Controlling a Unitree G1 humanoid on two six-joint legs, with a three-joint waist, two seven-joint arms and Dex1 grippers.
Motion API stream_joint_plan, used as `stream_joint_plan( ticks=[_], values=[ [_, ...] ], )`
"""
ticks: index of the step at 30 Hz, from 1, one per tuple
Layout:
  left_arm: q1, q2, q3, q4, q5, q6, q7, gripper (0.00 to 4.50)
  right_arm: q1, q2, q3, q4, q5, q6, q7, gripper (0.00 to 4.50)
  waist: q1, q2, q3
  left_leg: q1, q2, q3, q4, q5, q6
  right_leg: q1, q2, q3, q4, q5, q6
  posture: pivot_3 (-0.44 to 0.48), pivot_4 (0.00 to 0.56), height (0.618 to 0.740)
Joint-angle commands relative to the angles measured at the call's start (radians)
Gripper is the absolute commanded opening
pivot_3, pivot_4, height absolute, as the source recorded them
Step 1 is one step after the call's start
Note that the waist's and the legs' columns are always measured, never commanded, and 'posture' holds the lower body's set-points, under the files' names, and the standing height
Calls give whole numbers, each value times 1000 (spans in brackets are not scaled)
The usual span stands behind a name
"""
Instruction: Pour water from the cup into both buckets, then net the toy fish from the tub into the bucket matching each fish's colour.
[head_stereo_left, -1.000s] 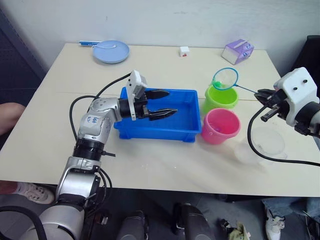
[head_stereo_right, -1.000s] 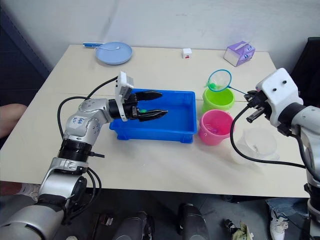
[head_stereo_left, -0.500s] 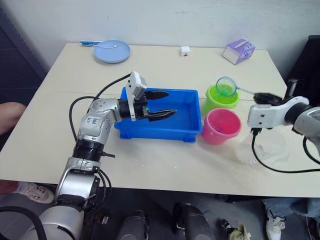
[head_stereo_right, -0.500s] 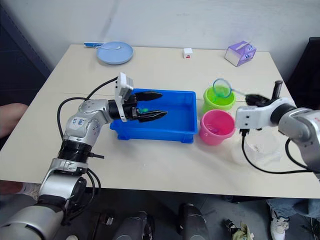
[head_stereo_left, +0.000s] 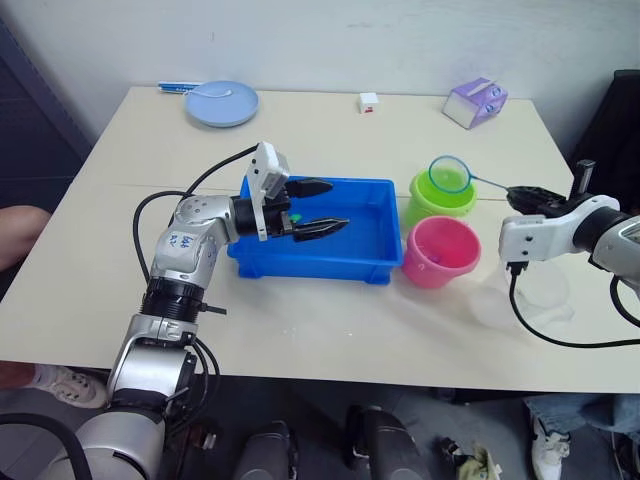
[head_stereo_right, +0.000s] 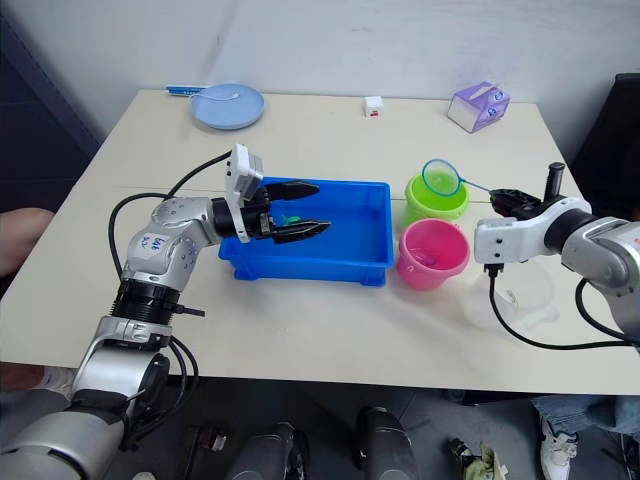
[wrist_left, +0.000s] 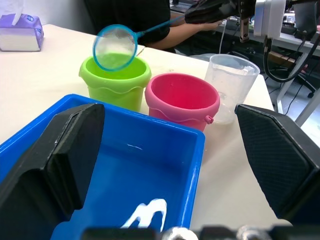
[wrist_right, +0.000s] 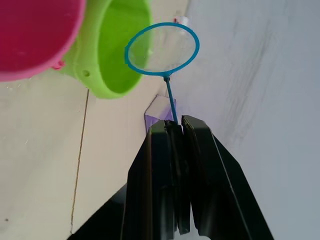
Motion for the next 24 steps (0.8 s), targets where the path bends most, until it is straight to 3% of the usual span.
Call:
stream_joint_plan(
  ticks=[1,4,8,12,18,24],
  values=[
    [0,44,31,-4,13,-23,0,4500,-21,90,-84,-90,175,154,61,756,-2,0,0,0,0,0,0,0,0,0,0,0,0,0,0,0,150,739],
    [40,108,47,-4,28,-18,-2,4500,-60,242,-81,-213,401,426,152,756,-8,0,0,2,1,0,0,0,-1,0,1,0,2,0,0,0,150,739],
    [102,192,74,-29,28,12,-4,4500,-112,314,-10,-272,471,559,218,756,-2,1,0,1,0,0,0,0,-1,-1,0,0,3,0,0,0,150,739],
    [166,269,103,-87,19,49,-3,4500,-167,370,94,-258,451,581,230,756,1,0,0,0,0,-1,0,0,0,-1,-1,0,2,0,0,0,150,739],
    [253,336,163,-234,0,123,52,4500,-243,438,248,-89,353,475,230,756,1,0,0,-1,-2,-2,0,0,0,-1,-2,-1,1,0,0,0,150,739],
    [303,357,200,-323,-18,175,93,4500,-272,544,249,-31,455,616,297,756,-3,0,0,-1,0,-2,0,0,0,-1,-1,-1,1,0,0,0,150,739]
  ],
)
